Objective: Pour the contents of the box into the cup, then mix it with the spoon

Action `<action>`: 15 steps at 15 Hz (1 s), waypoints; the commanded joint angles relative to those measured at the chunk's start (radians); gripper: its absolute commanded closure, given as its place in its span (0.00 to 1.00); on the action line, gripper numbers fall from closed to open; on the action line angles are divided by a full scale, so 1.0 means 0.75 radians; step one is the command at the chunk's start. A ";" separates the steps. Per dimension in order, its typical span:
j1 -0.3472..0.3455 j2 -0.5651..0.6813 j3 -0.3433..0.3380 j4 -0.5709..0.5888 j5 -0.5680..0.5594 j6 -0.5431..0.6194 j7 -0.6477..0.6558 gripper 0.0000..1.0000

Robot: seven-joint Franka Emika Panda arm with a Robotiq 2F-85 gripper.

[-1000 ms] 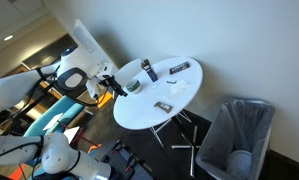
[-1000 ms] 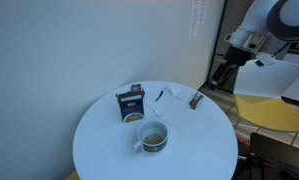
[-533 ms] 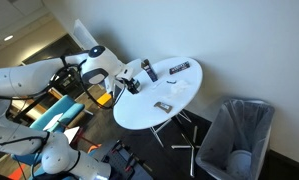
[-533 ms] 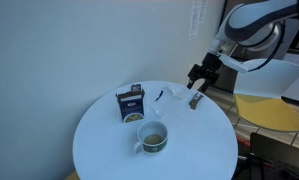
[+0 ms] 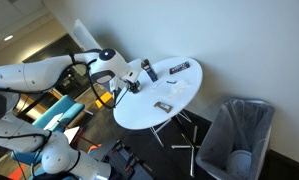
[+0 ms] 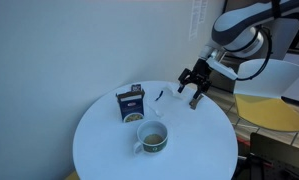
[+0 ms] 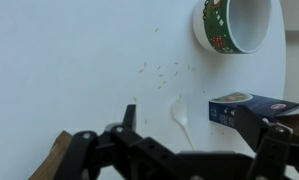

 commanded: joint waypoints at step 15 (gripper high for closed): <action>-0.118 0.489 0.045 0.201 1.062 -0.359 0.126 0.00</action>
